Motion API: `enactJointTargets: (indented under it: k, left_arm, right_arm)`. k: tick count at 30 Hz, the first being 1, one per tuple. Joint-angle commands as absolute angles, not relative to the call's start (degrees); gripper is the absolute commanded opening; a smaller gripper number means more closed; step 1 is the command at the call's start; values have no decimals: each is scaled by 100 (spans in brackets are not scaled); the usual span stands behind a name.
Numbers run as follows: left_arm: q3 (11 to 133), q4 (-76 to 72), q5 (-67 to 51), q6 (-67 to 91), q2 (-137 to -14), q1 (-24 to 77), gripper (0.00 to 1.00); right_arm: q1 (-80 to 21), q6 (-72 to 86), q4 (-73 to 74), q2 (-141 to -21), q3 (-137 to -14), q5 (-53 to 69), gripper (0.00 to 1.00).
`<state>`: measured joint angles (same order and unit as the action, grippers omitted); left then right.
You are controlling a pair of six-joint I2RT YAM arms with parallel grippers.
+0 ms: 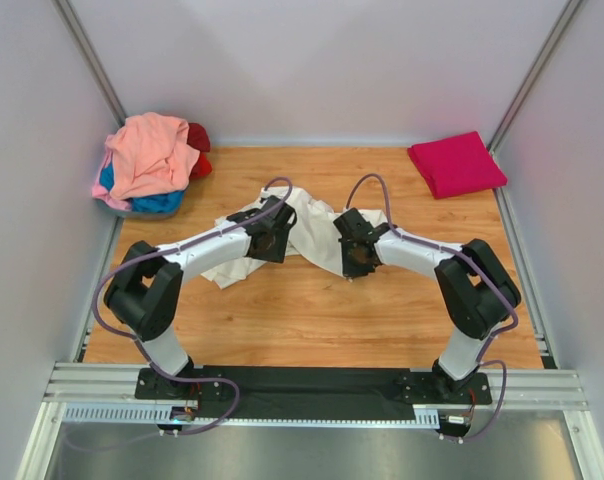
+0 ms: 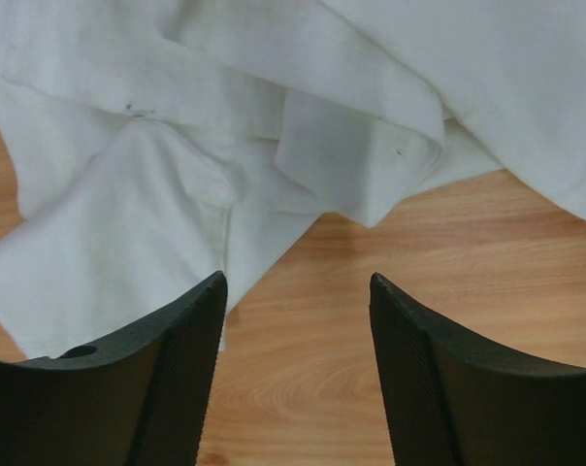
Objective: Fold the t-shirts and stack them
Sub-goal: Flatten the tshirt out
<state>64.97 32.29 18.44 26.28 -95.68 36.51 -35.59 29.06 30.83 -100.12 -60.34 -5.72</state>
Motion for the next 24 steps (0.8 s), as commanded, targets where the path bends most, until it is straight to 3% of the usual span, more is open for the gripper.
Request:
enactJointTargets:
  k: [1, 13, 17, 24]
  left_arm:
    - [6837, 2953, 2013, 2540, -9886, 3832, 65]
    - [7242, 2874, 2487, 2496, -10793, 4043, 59]
    - [7312, 2865, 2540, 2470, -10925, 4052, 46]
    - [7400, 3014, 2646, 2443, -10776, 4087, 14]
  right_arm:
    - [-3525, 2830, 3225, -9897, -6196, -913, 1]
    - [-3120, 2549, 3612, -9475, -6557, -1011, 0]
    - [-3067, 2514, 3630, -9440, -6574, -993, 1]
    - [-3050, 2487, 3665, -9483, -6618, -976, 0]
